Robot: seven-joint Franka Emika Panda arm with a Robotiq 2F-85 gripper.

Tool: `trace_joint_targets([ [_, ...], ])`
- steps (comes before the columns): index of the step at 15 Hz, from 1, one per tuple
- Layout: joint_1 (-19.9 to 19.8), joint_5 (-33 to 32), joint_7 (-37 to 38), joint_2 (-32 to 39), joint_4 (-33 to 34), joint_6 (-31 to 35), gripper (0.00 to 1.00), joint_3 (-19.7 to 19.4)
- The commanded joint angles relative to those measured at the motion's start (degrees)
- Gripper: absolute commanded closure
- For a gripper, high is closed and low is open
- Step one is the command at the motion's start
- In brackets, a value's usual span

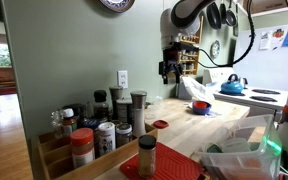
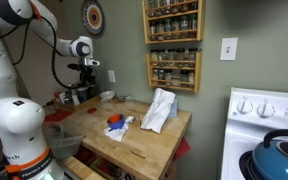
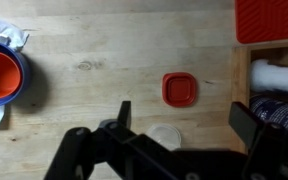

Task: Pick up the measuring cup near the wooden spice rack and stack it on the measuring cup near the wall socket and the flip the stacked measuring cups to position them upright

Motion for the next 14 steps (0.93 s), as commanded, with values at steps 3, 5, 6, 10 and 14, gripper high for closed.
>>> trace_joint_targets([
  [3, 1.7, -2.3, 2.7, 2.3, -0.1, 5.8, 0.0, -1.5],
  [5, 2.0, -3.1, 5.2, 4.6, 0.1, 11.4, 0.0, -1.8],
  [6, 2.4, -4.8, 8.0, 6.0, 0.1, 14.8, 0.0, -1.9],
  [10, 4.4, -12.3, 18.3, 11.4, 0.3, 26.3, 0.0, -4.1],
  [14, 6.8, -16.6, 23.2, 16.1, 1.5, 29.0, 0.0, -7.4],
])
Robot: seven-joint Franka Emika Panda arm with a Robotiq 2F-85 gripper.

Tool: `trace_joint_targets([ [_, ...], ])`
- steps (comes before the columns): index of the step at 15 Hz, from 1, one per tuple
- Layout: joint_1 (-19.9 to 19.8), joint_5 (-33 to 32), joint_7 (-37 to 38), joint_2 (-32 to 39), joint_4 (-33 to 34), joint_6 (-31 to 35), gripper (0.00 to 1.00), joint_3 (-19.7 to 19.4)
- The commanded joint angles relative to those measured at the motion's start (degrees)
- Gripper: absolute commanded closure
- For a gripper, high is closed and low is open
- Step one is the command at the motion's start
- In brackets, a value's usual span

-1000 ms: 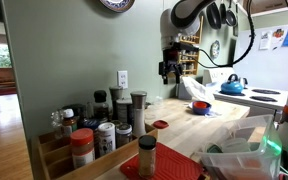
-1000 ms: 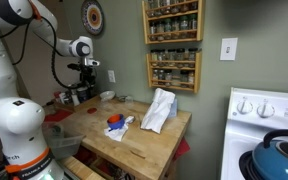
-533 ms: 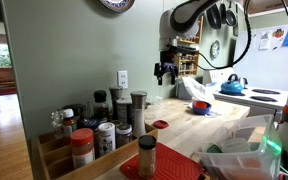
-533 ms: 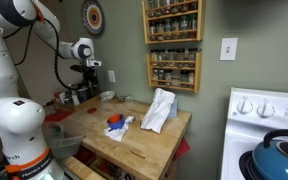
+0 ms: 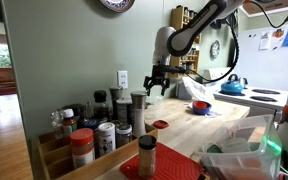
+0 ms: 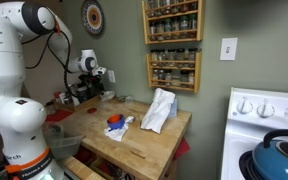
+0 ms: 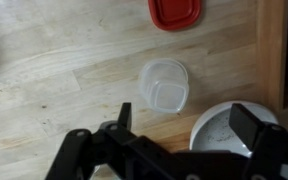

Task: Pick up the measuring cup near the wooden spice rack and stack it on the measuring cup near the wall socket and the flip the stacked measuring cups to position them upright

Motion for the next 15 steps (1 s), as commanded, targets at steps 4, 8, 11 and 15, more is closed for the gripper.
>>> trace_joint_targets([
  [4, 4.3, -2.6, 5.4, 7.0, 3.2, 1.1, 0.0, -4.5],
  [8, 5.7, -2.1, 5.1, 9.3, 4.9, 1.3, 0.0, -5.4],
  [11, 6.2, -1.6, 5.0, 10.5, 6.0, 1.1, 0.15, -5.8],
  [15, 7.1, -2.2, 5.3, 11.7, 7.0, 1.1, 0.48, -6.9],
])
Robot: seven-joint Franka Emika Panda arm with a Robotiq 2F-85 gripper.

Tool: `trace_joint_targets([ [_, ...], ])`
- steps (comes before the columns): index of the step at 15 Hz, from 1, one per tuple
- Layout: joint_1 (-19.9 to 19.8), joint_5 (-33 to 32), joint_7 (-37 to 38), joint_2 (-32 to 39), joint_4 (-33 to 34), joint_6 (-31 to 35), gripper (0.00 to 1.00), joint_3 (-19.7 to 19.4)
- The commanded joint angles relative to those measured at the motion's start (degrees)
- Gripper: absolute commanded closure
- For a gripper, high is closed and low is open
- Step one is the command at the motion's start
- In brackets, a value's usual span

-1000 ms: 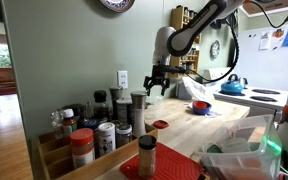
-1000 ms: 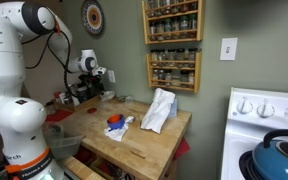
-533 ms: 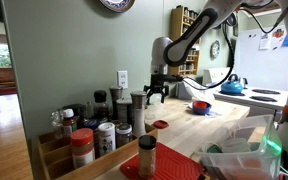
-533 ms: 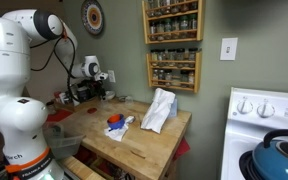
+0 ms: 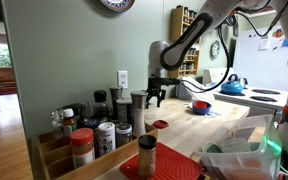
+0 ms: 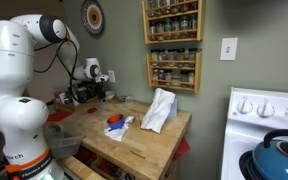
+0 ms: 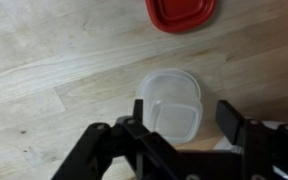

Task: Pick up the measuring cup near the wooden spice rack and stack it on the measuring cup near the wall socket and the flip the stacked measuring cups to position them upright

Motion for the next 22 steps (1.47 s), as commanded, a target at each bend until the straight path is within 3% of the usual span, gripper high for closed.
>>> trace_joint_targets([
  [1, 1.9, -0.8, 1.5, 1.8, 1.4, 0.4, 0.56, -1.9],
  [3, 1.9, -0.8, 1.2, 1.8, 1.5, 0.1, 0.69, -2.3],
  [8, 0.6, -0.9, -4.4, -2.0, 0.9, -3.3, 0.7, -2.4],
  [12, -1.8, -0.7, -13.4, -8.2, 1.8, -10.3, 0.7, -2.3],
  [15, -3.4, -4.6, -16.5, -9.9, 4.7, -15.9, 0.7, -3.8],
  [19, -6.0, -7.4, -22.5, -7.9, 8.2, -15.6, 0.7, -4.5],
  [20, -5.8, -5.6, -20.5, -9.7, 6.6, -15.2, 0.7, -3.9],
  [21, -6.2, -5.7, -20.9, -9.5, 6.9, -15.2, 0.45, -4.0],
  [22, -6.3, -5.7, -20.9, -9.5, 6.9, -15.2, 0.45, -4.0],
])
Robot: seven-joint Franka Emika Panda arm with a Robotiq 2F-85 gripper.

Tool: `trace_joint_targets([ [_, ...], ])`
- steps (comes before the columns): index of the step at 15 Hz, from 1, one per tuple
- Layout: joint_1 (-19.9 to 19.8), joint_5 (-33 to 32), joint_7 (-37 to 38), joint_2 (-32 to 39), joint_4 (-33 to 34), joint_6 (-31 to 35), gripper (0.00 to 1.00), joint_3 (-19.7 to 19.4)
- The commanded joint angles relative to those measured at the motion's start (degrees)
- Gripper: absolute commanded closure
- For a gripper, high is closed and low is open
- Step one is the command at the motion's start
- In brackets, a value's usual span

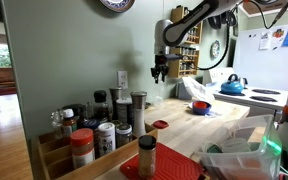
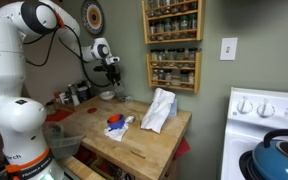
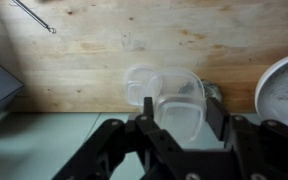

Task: Pick up the measuring cup near the wooden spice rack and stack it on the measuring cup near the wall socket and the flip the stacked measuring cups to position them upright

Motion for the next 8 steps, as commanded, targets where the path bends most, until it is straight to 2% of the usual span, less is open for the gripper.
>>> trace_joint_targets([
  [1, -0.4, -0.1, 0.0, 0.0, 0.1, -0.2, 0.45, 0.6],
  [2, -0.4, -0.1, 0.1, 0.0, 0.1, -0.2, 0.45, 0.7],
  [3, -0.3, -0.1, 0.1, 0.0, 0.1, -0.2, 0.7, 0.8],
  [4, -0.4, -2.2, 1.8, 1.5, 1.0, 0.7, 0.7, -0.1],
  [8, -1.7, -1.8, -2.0, 4.9, 3.2, 2.1, 0.7, -0.8],
])
